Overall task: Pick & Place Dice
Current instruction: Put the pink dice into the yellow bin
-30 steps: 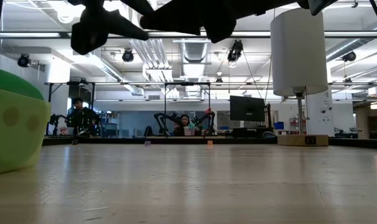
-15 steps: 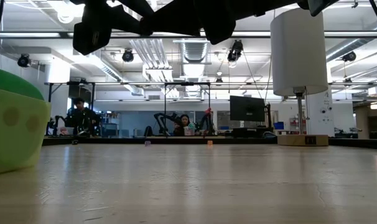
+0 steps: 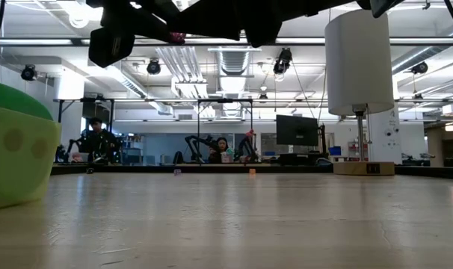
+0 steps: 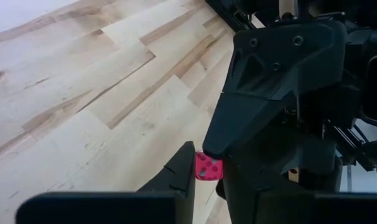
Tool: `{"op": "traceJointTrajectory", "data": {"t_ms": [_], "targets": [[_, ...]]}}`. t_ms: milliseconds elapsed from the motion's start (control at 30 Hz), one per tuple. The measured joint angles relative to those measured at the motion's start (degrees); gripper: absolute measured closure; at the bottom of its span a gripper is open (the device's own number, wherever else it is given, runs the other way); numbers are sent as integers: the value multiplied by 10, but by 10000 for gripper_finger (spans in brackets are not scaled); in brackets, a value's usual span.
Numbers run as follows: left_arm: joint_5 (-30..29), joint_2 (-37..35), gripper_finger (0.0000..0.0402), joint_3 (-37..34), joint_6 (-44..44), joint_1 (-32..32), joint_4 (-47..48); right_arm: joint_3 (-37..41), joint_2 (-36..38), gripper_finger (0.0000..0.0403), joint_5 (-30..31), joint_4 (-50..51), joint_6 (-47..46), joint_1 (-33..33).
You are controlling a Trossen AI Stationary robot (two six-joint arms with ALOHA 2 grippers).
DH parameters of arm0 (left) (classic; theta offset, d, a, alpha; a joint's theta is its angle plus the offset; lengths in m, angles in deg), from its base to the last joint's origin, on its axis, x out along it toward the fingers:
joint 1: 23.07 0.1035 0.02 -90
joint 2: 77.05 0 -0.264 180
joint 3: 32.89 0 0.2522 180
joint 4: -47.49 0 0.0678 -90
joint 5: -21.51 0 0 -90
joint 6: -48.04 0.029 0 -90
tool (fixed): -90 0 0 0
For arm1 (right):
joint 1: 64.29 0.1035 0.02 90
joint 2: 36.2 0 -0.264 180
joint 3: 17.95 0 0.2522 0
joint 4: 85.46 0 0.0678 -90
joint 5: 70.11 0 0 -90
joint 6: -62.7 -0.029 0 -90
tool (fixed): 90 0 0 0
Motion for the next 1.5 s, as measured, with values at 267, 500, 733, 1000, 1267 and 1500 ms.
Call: {"op": "traceJointTrajectory", "data": {"t_ms": [267,500,733,1000,1267,1500], "targets": [[6,0,344,0,0,0,13,0,0,230,1,7,0,11],[21,-1,344,0,1,0,23,0,0,214,36,12,14,43],[100,-1,343,0,14,0,46,0,10,213,106,31,7,81],[290,-1,343,0,49,-16,134,0,54,223,103,130,-127,98],[431,-1,343,0,40,-61,197,0,89,233,101,222,-215,96],[528,-1,343,0,-58,-83,211,0,86,238,99,225,-212,96]]}}
